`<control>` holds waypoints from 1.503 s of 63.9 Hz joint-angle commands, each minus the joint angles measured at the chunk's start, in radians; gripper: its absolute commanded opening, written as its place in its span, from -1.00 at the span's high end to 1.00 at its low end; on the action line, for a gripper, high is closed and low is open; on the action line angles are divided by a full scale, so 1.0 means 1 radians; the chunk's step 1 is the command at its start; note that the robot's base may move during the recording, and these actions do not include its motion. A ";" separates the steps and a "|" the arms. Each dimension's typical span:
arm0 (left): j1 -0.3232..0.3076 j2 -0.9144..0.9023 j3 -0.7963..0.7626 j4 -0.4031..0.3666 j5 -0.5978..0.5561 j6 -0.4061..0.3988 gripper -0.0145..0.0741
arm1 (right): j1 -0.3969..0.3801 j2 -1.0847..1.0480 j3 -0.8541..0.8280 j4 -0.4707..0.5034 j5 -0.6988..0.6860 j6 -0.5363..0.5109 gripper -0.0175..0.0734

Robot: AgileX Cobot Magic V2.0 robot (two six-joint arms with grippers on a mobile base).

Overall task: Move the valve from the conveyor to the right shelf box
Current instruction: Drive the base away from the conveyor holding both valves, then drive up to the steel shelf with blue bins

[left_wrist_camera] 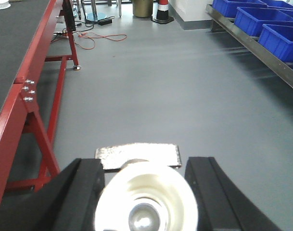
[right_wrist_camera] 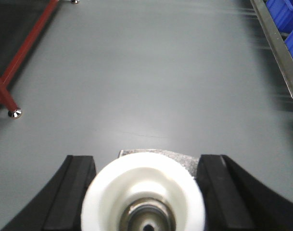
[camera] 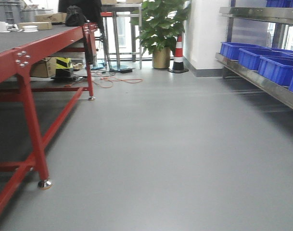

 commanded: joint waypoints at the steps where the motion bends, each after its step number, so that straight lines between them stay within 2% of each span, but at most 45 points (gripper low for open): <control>1: -0.005 -0.013 -0.012 -0.003 -0.056 -0.008 0.92 | 0.000 -0.012 -0.017 -0.005 -0.070 -0.001 0.95; 96: -0.005 -0.013 -0.012 -0.003 -0.056 -0.008 0.92 | 0.000 -0.014 -0.017 -0.005 -0.087 -0.001 0.95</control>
